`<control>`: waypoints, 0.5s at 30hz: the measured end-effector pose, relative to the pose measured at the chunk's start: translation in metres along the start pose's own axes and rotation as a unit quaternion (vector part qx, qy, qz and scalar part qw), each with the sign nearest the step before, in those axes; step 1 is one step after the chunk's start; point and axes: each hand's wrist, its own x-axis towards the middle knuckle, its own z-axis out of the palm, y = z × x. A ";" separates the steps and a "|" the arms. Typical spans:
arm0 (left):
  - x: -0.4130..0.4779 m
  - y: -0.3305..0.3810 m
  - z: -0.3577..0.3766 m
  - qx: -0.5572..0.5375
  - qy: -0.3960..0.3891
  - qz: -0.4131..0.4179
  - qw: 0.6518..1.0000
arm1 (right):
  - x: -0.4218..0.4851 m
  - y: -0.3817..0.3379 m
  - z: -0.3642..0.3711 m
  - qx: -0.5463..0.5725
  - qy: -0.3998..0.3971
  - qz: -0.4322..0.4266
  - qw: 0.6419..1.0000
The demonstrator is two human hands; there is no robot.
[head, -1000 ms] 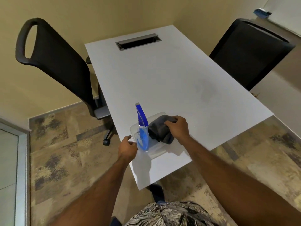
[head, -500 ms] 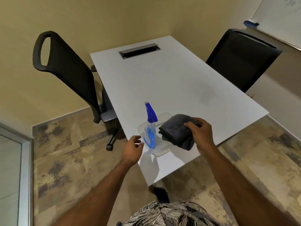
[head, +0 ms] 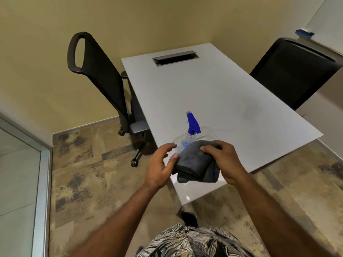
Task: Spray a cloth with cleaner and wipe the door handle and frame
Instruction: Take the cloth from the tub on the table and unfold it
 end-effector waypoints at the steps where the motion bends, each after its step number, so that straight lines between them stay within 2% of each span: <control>1: 0.001 0.002 -0.005 -0.010 -0.004 -0.005 1.000 | -0.001 -0.002 0.010 -0.016 -0.016 0.003 1.000; 5: 0.004 0.002 -0.025 -0.037 -0.080 -0.012 0.996 | -0.001 -0.011 0.048 -0.032 -0.073 0.002 0.997; 8: 0.002 -0.003 -0.036 -0.064 -0.090 -0.035 0.993 | 0.003 -0.020 0.074 -0.005 -0.118 0.036 0.992; 10: 0.001 -0.005 -0.040 -0.122 -0.053 -0.071 0.989 | 0.007 -0.023 0.090 0.056 -0.143 0.062 0.986; 12: 0.003 -0.006 -0.045 -0.189 0.012 -0.141 0.972 | 0.008 -0.023 0.102 0.108 -0.161 0.076 0.978; 15: 0.004 -0.002 -0.054 -0.309 0.096 -0.281 0.903 | 0.005 -0.020 0.118 0.152 -0.196 0.070 0.966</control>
